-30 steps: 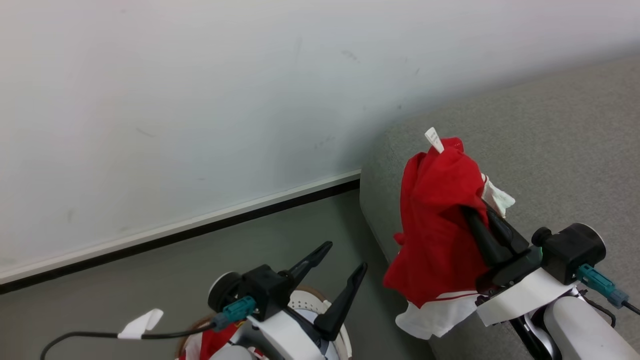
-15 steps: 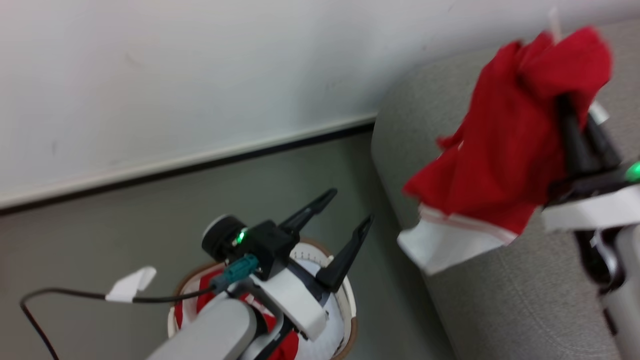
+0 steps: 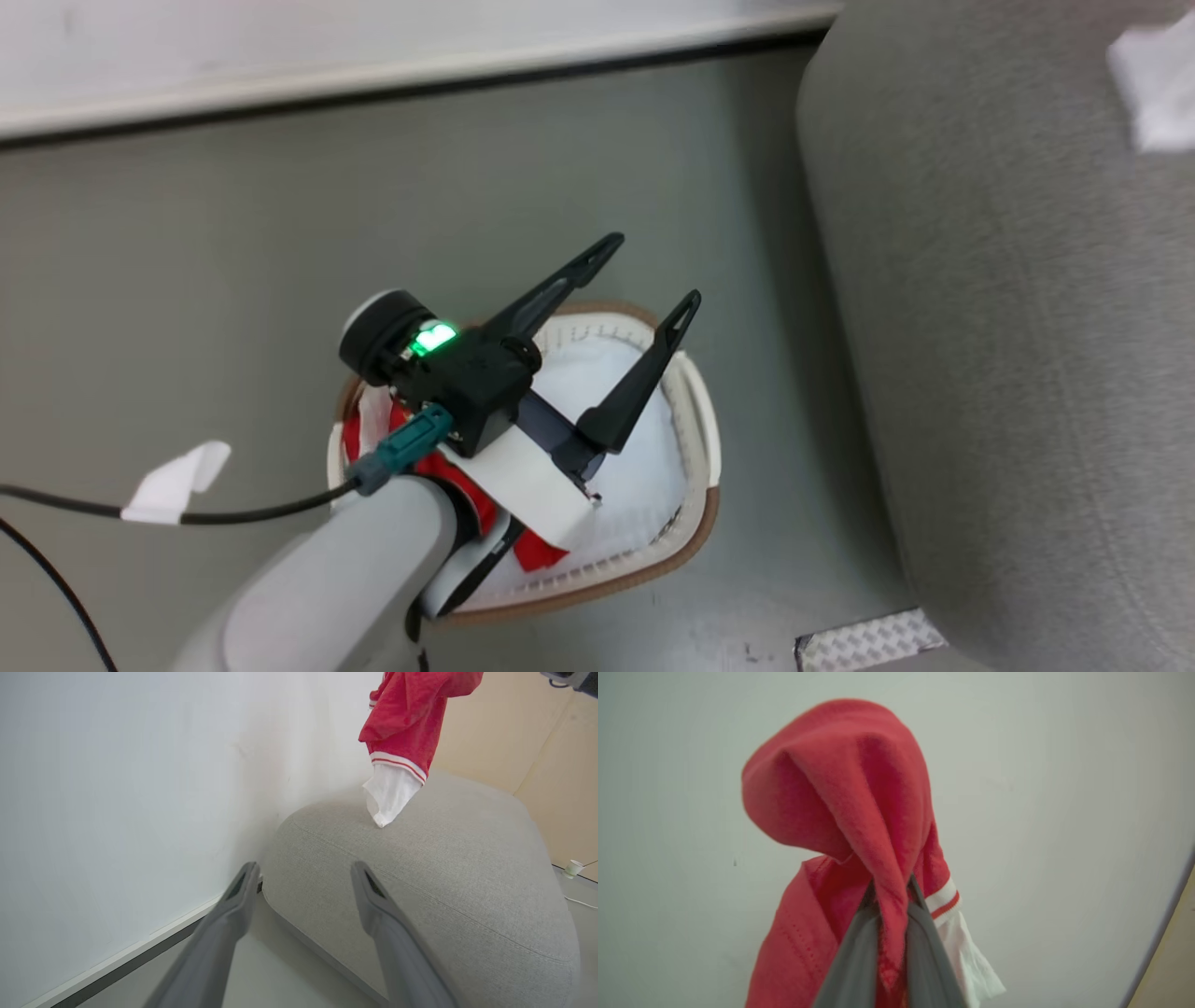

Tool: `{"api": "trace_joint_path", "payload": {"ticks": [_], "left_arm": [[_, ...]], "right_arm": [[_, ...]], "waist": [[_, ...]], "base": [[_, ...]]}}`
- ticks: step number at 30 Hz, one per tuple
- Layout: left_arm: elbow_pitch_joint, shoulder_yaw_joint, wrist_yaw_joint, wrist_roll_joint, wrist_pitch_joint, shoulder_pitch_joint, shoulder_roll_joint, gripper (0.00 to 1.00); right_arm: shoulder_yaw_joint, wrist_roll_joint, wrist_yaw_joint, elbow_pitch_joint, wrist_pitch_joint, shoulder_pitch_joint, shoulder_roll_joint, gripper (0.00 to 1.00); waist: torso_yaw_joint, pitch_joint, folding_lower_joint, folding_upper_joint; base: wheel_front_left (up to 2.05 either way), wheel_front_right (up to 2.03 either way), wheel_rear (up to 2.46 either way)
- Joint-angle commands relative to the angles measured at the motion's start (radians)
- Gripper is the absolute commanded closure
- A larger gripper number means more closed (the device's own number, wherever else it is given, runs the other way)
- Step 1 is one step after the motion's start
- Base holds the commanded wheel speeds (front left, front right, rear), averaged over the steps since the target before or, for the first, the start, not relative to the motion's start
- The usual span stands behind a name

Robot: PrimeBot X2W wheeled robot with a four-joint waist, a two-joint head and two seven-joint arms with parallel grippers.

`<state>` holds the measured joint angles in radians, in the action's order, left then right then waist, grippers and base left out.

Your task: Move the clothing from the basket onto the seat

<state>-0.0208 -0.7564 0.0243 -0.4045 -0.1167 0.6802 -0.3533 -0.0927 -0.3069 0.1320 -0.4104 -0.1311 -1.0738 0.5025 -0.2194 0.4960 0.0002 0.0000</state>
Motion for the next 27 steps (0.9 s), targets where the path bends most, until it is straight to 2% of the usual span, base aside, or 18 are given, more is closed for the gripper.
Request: {"api": "trace_joint_path", "payload": {"ticks": [1, 5, 9, 14, 17, 18, 19, 20, 21, 24, 27], "left_arm": [[-0.012, 0.001, 0.0, 0.005, -0.005, 0.018, -0.009, 0.0], [-0.033, -0.002, -0.001, 0.013, 0.005, 0.036, -0.013, 0.0], [-0.043, 0.0, 0.01, 0.01, 0.006, 0.033, -0.006, 0.0], [-0.044, -0.008, 0.019, -0.001, 0.007, 0.007, -0.007, 0.0], [-0.046, -0.012, 0.025, -0.002, 0.012, -0.001, -0.008, 0.0], [-0.048, -0.012, 0.027, -0.004, 0.014, -0.007, -0.009, 0.0], [-0.05, -0.009, 0.032, -0.009, 0.015, -0.012, -0.01, 0.0], [-0.051, -0.006, 0.036, -0.012, 0.014, -0.014, -0.013, 0.0], [-0.052, -0.003, 0.038, -0.015, 0.015, -0.016, -0.018, 0.0], [-0.051, 0.005, 0.047, -0.024, 0.014, -0.027, -0.028, 0.0], [-0.046, 0.016, 0.055, -0.032, 0.003, -0.041, -0.03, 0.0]], "right_arm": [[-0.043, 0.014, -0.002, -0.031, 0.008, -0.052, 0.024, 1.0], [-0.143, 0.073, -0.002, -0.117, 0.018, -0.138, 0.066, 1.0], [-0.247, 0.154, -0.002, -0.238, 0.02, -0.132, 0.096, 1.0], [-0.472, 0.264, -0.002, -0.422, -0.013, -0.058, 0.054, 1.0], [-0.624, 0.362, -0.002, -0.491, -0.033, -0.024, 0.003, 1.0], [-0.666, 0.395, -0.002, -0.5, -0.042, -0.014, -0.018, 0.89], [-0.706, 0.428, -0.002, -0.505, -0.048, -0.011, -0.042, 0.6], [-0.74, 0.457, -0.002, -0.509, -0.049, -0.012, -0.066, 0.09], [-0.765, 0.49, -0.002, -0.507, -0.054, -0.014, -0.085, 0.0], [-0.824, 0.571, -0.002, -0.495, -0.075, -0.024, -0.146, 0.0], [-0.821, 0.637, -0.002, -0.505, -0.092, -0.01, -0.206, 0.0]], "waist": [[0.043, 0.078, -0.0002, 0.0], [0.065, 0.133, -0.0002, 0.0], [0.09, 0.167, -0.0002, 0.0], [0.111, 0.191, -0.0002, 0.0], [0.119, 0.191, -0.0002, 0.0], [0.121, 0.19, -0.0002, 0.0], [0.122, 0.188, -0.0002, 0.0], [0.122, 0.185, -0.0002, 0.0], [0.12, 0.181, -0.0002, 0.0], [0.111, 0.16, -0.0002, 0.0], [0.096, 0.125, -0.0002, 0.0]], "base": [[0.0, 0.0, 0.0], [0.0, 0.0, 0.0], [0.0, 0.0, 0.0], [0.0, 0.0, 0.0], [0.0, 0.0, 0.0], [0.0, 0.0, 0.0], [0.0, 0.0, 0.0], [0.0, 0.0, 0.0], [0.0, 0.0, 0.0], [0.0, 0.0, 0.0], [0.0, 0.0, 0.0]]}}
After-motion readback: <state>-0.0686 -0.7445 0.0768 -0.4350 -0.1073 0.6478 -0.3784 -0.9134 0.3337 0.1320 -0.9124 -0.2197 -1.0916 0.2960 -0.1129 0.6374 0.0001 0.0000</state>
